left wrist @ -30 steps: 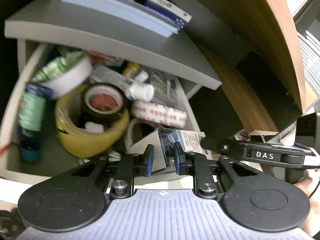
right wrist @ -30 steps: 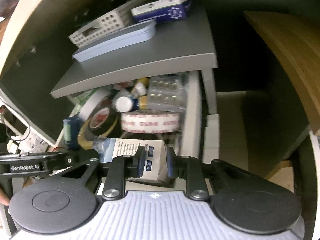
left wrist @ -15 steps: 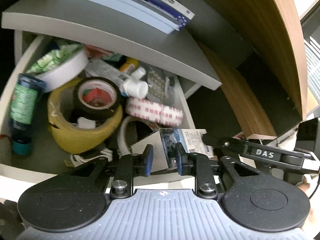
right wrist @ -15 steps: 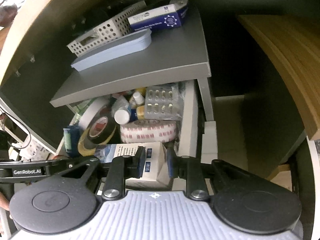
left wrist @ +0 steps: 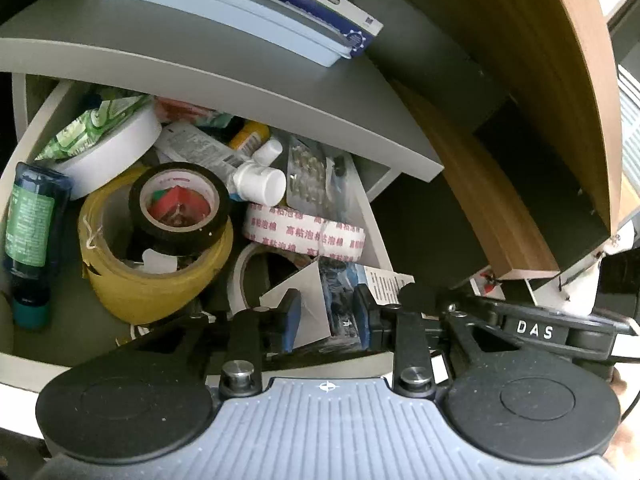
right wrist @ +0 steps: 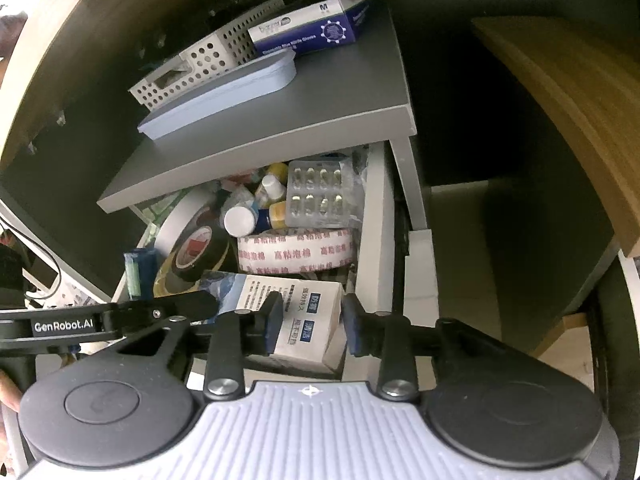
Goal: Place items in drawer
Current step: 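Press the wipes box down into the drawer with the right gripper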
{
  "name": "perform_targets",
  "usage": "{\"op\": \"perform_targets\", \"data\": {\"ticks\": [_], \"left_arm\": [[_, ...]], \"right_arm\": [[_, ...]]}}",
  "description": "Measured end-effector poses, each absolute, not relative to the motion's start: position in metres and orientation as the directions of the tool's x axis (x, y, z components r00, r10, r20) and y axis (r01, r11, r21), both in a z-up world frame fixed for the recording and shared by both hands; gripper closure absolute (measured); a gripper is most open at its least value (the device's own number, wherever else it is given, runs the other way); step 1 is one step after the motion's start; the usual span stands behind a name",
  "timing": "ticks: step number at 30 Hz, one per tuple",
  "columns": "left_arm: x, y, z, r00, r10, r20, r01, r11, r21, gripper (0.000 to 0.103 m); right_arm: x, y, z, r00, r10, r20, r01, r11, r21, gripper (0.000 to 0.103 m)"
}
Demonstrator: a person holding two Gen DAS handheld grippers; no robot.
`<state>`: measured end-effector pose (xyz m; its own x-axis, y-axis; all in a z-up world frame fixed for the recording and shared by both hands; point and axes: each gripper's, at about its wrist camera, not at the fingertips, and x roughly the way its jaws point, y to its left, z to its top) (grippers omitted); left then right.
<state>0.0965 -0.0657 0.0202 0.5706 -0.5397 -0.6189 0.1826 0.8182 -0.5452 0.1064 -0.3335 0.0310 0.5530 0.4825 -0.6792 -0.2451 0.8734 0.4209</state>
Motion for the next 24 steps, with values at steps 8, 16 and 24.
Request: {"op": "perform_targets", "data": {"ticks": [8,16,24], "left_arm": [[0.11,-0.061,0.021,0.601,-0.513,-0.613,0.158,0.828,-0.537,0.072],[0.137,-0.061,0.02,0.623,-0.441,-0.646,0.114,0.868,-0.483,0.072],[0.131,-0.036,0.032,0.66,-0.432,-0.614,0.109,0.864,-0.491,0.074]], "right_arm": [[0.121,-0.319,0.035,0.603,0.458,-0.653,-0.254,0.887,0.387,0.068],[0.15,-0.311,0.031,0.597,0.475,-0.647,-0.248,0.876,0.414,0.066],[0.147,-0.32,0.043,0.635,0.495,-0.593,-0.257,0.859,0.443,0.066]]}}
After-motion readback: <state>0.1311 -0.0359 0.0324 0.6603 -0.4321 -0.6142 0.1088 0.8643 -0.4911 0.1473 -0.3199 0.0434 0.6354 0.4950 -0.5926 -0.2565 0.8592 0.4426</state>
